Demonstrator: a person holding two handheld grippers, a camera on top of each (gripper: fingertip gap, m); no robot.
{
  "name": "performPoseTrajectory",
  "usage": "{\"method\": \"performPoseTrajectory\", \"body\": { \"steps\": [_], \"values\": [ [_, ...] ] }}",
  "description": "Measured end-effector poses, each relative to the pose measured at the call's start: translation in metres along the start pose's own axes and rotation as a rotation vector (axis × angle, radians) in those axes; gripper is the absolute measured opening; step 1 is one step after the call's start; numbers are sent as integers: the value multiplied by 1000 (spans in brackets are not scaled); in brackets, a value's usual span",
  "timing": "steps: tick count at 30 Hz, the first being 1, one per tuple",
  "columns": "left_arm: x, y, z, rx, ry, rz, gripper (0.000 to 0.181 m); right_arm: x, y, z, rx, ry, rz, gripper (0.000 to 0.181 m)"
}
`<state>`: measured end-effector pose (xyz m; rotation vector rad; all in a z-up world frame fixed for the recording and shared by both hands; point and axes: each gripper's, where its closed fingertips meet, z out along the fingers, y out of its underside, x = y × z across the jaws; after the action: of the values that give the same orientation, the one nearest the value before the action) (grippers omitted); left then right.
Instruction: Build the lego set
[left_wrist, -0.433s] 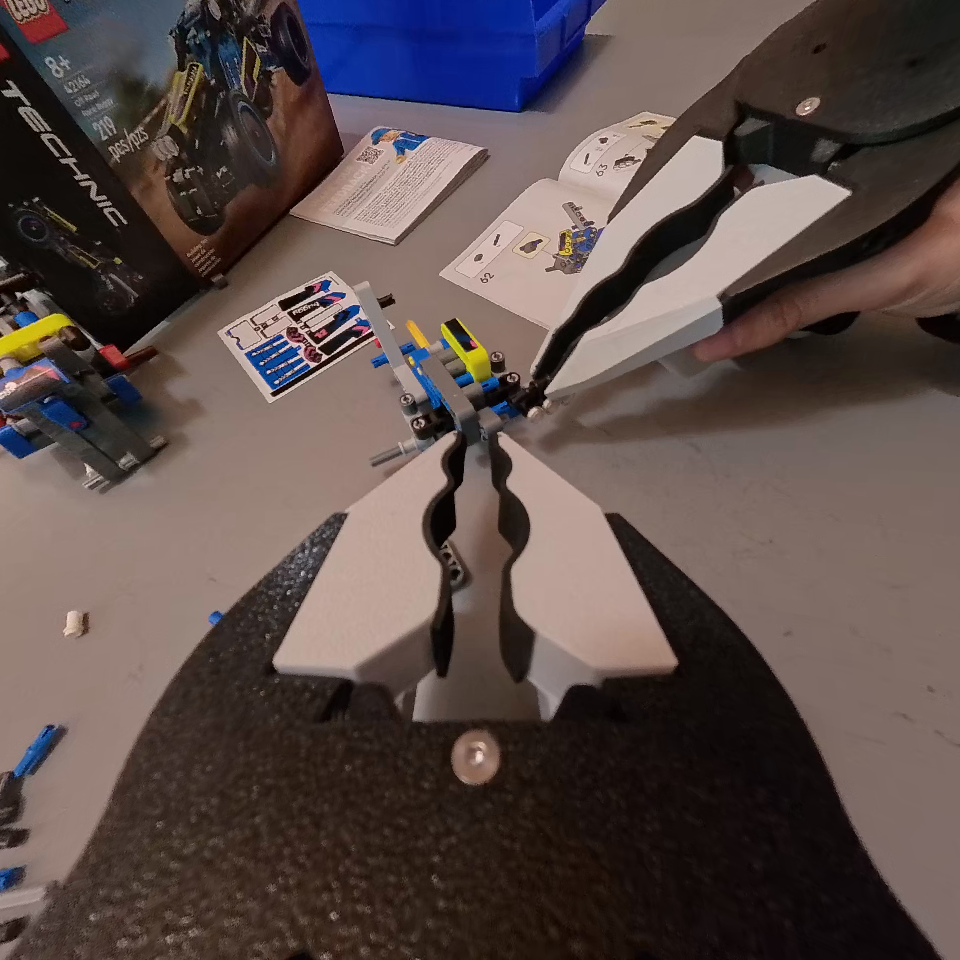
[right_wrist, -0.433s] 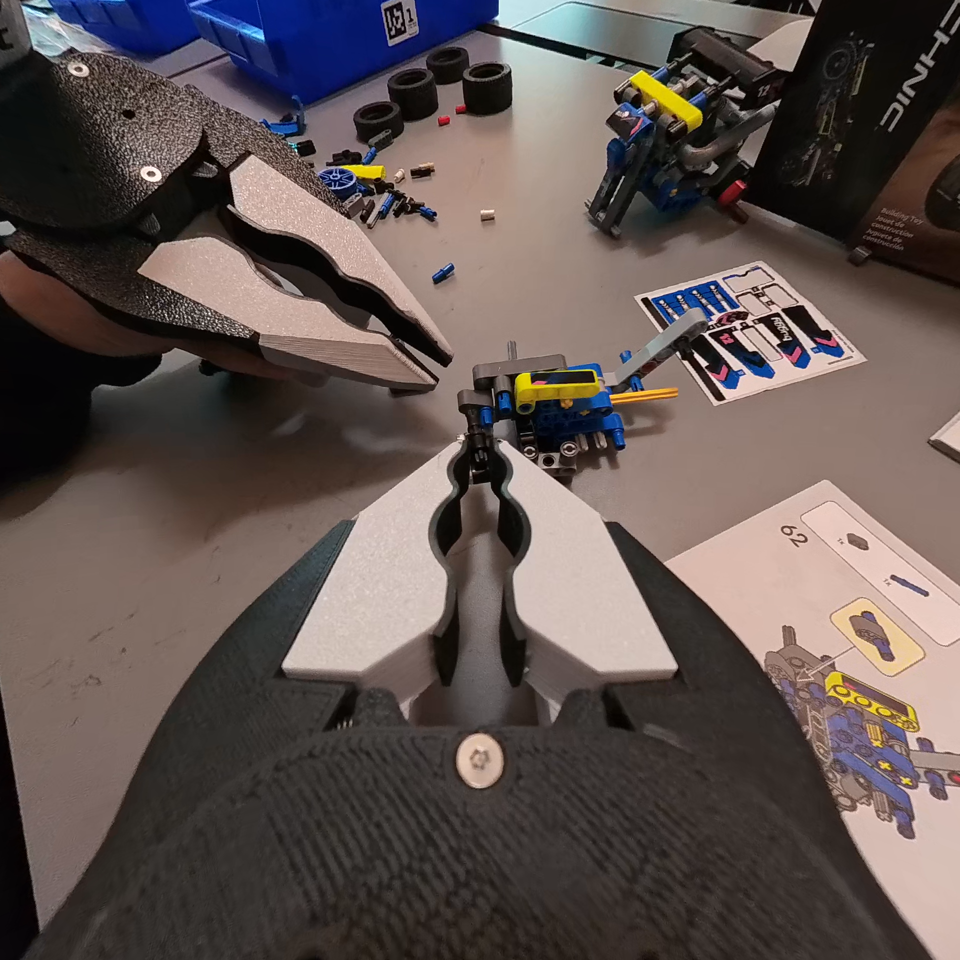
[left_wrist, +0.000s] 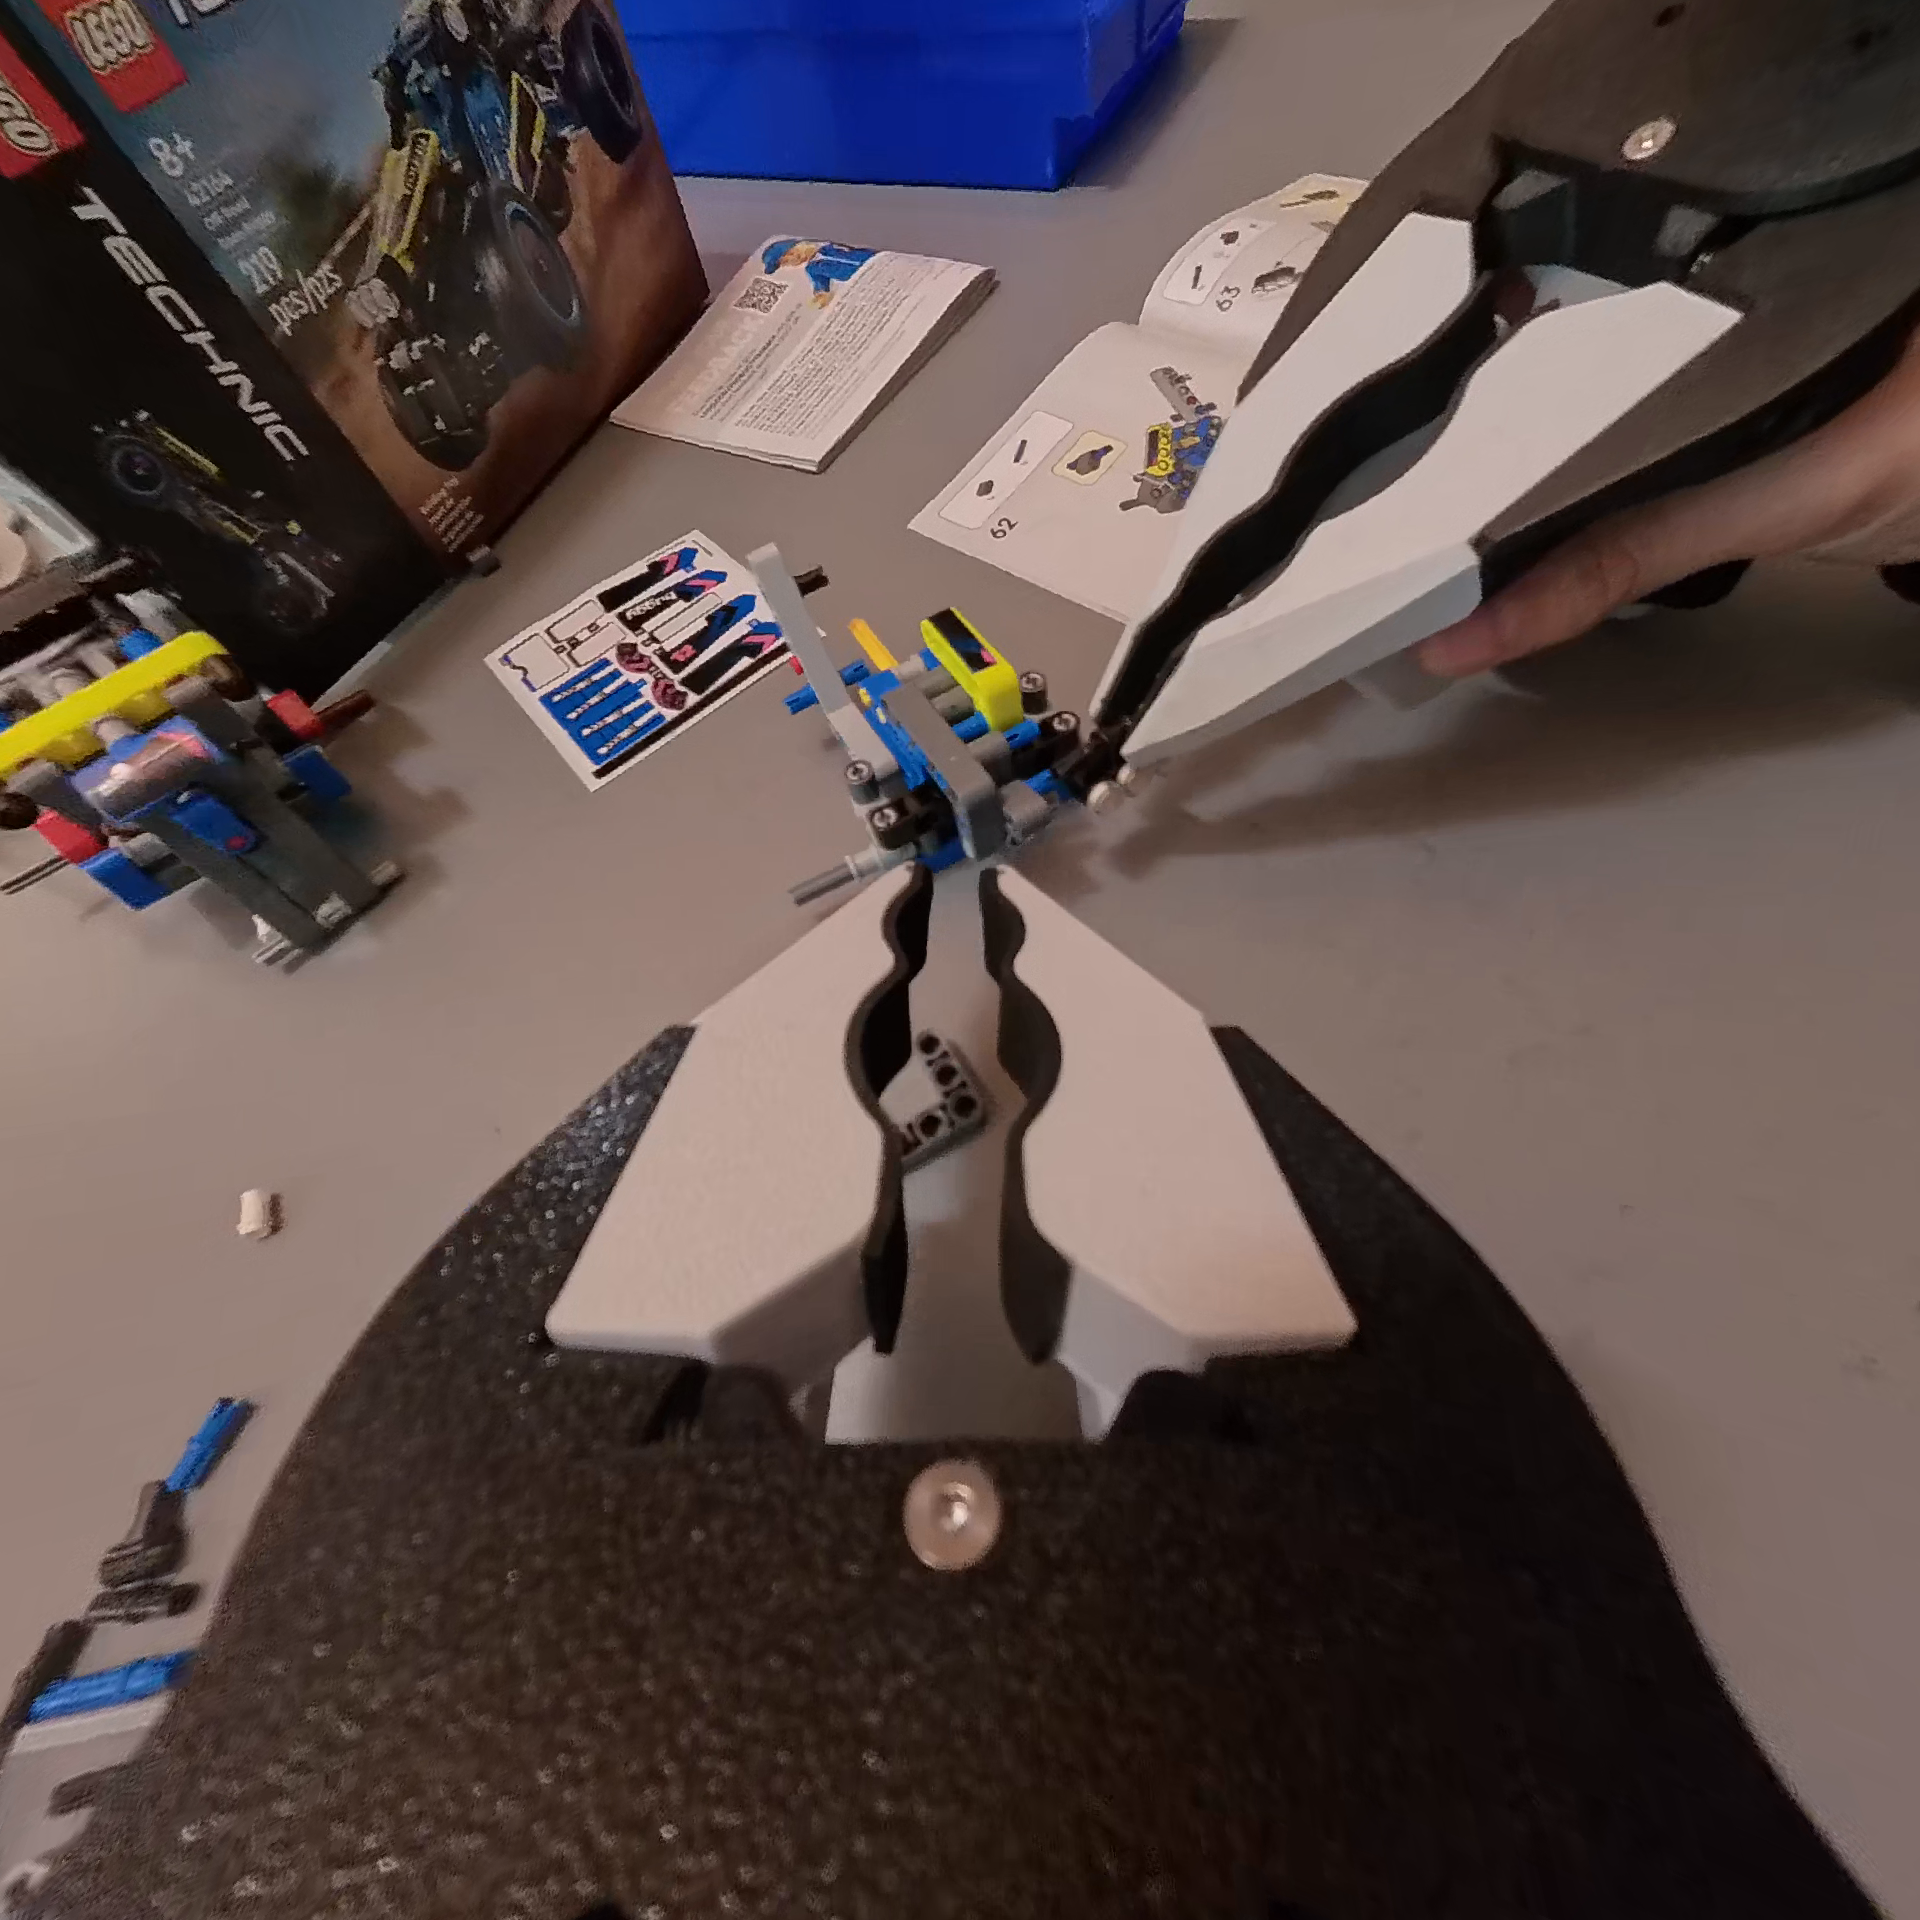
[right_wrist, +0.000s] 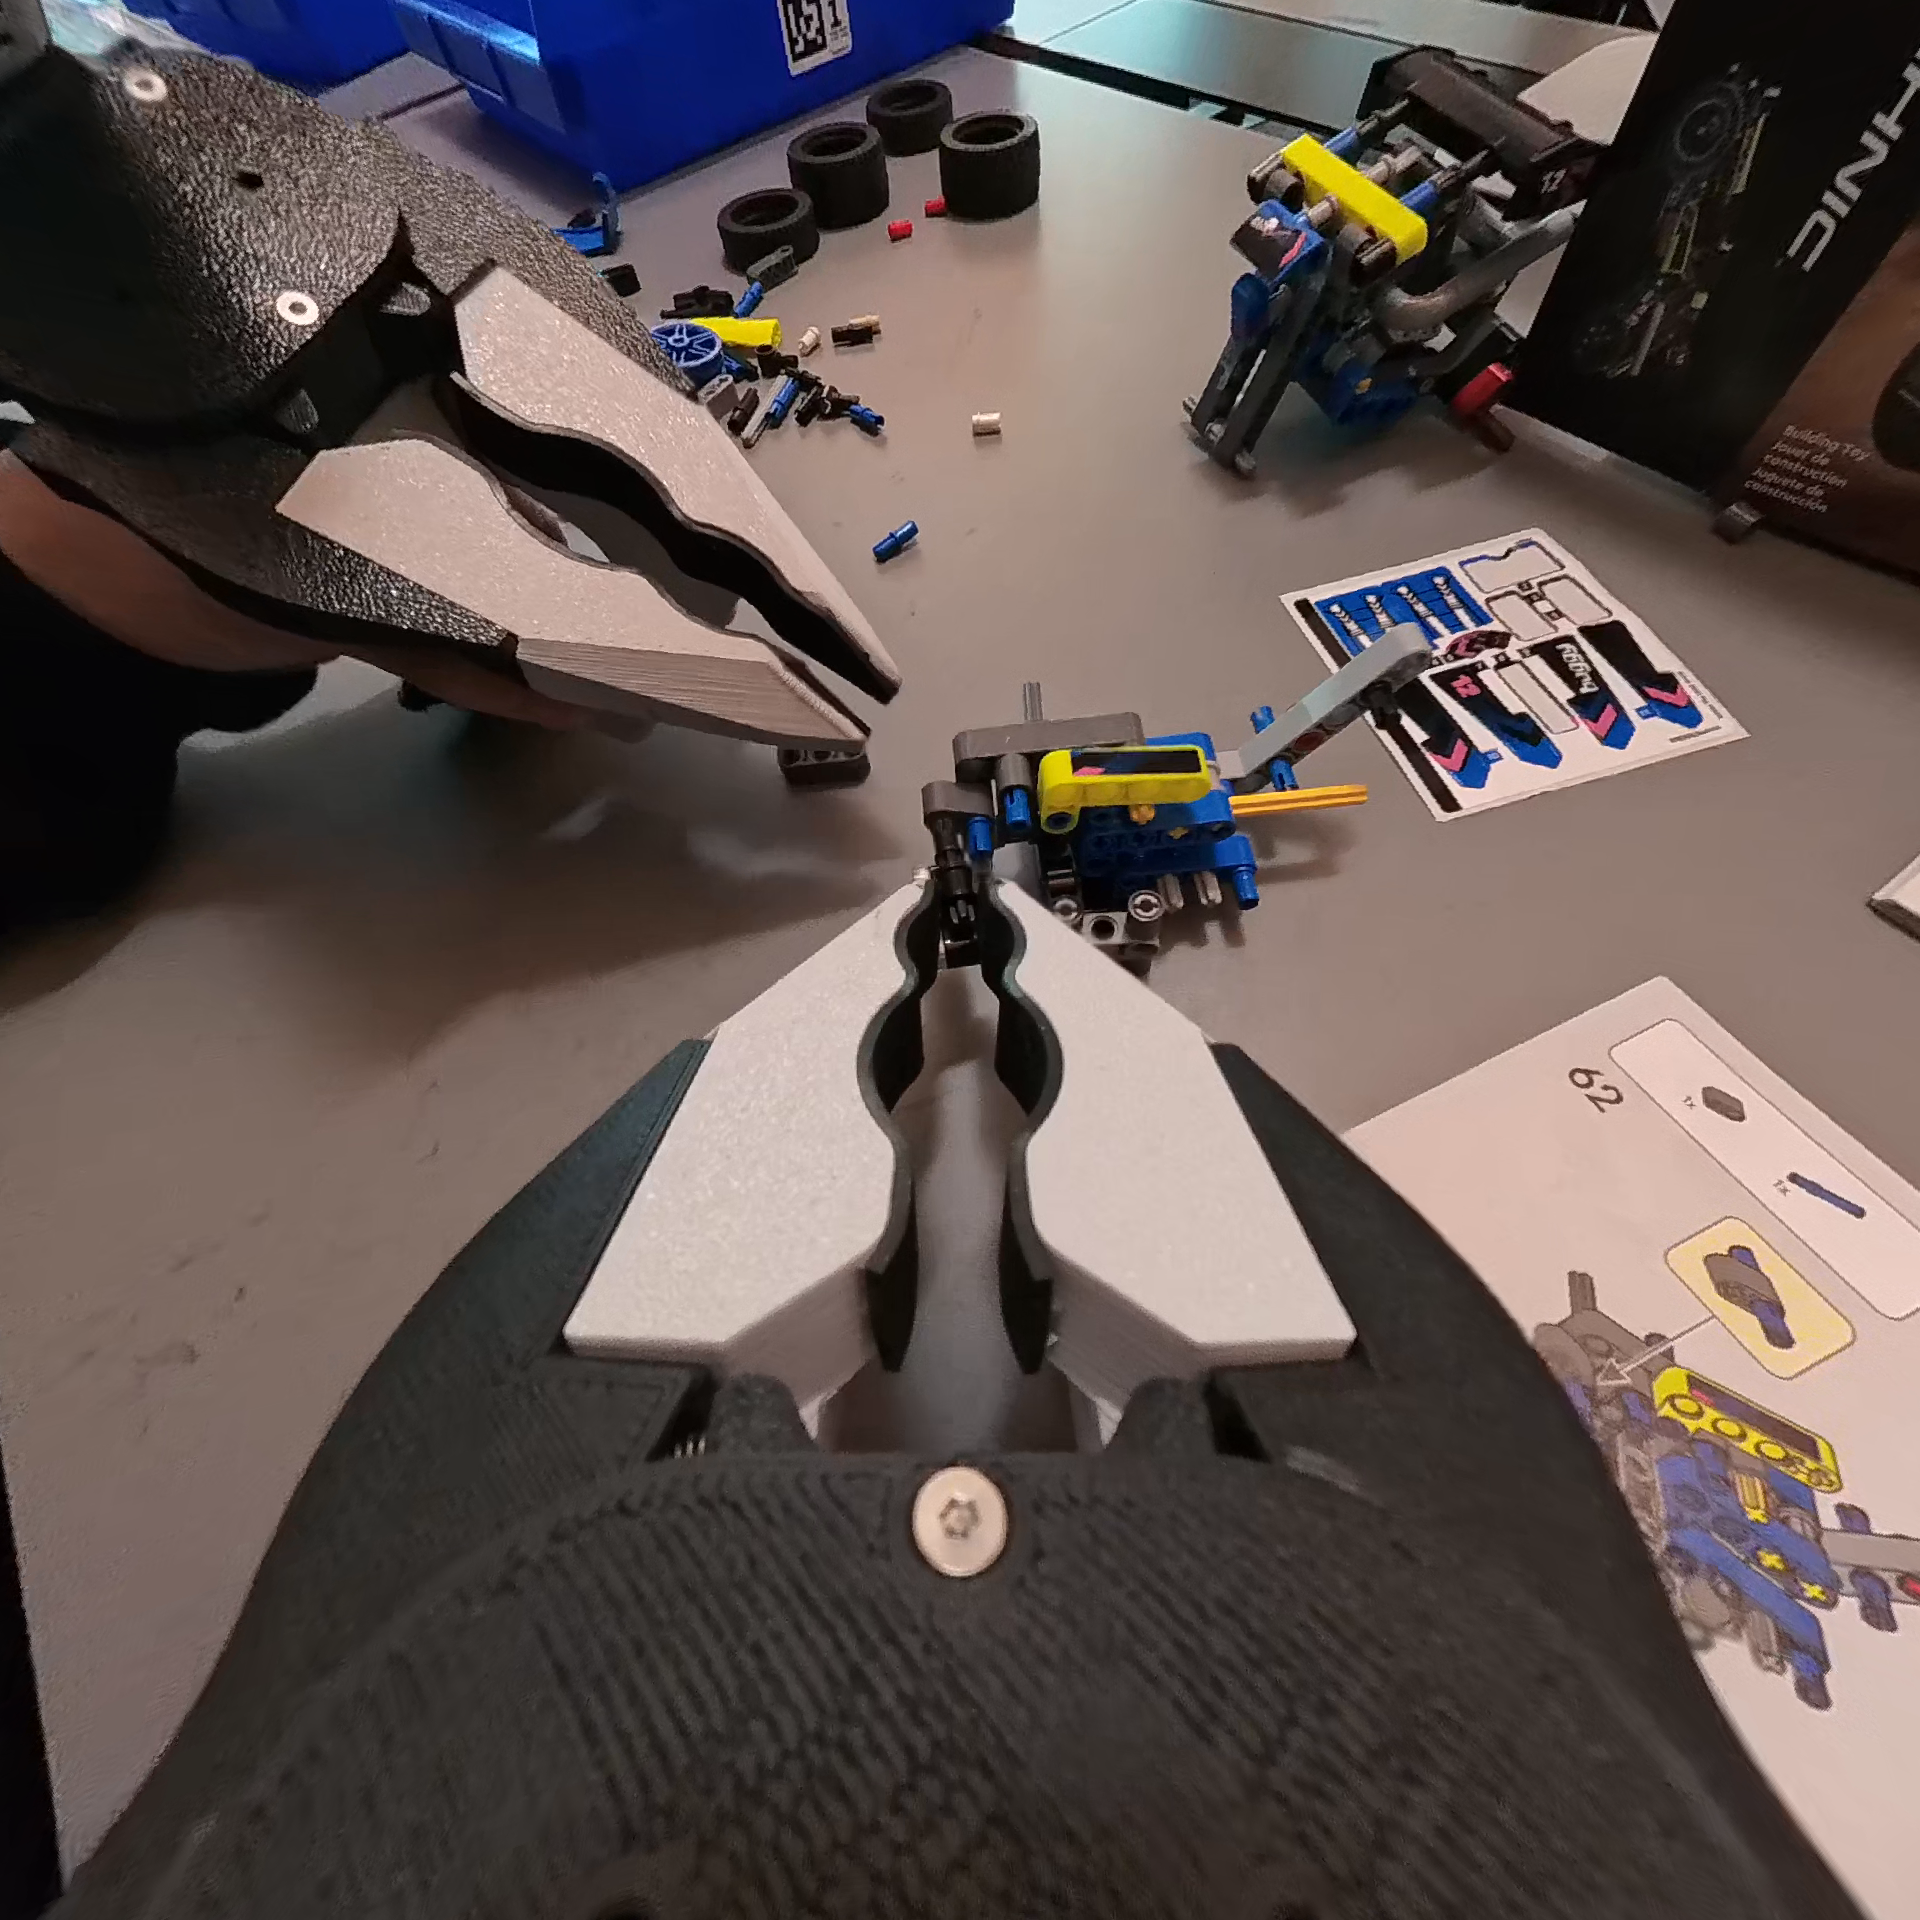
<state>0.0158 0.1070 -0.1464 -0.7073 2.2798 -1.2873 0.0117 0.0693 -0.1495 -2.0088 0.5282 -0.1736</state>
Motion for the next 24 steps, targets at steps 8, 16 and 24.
{"method": "performPoseTrajectory", "body": {
  "steps": [8,16,24],
  "values": [
    [-8,-4,0,-51,80,37,11,2,-11,0,62,25,-28,6],
    [0,-7,14,-36,198,-43,12,4,-9,6,30,20,6,6],
    [2,-2,16,-48,214,-61,12,4,-10,7,34,18,3,6]
  ]
}}
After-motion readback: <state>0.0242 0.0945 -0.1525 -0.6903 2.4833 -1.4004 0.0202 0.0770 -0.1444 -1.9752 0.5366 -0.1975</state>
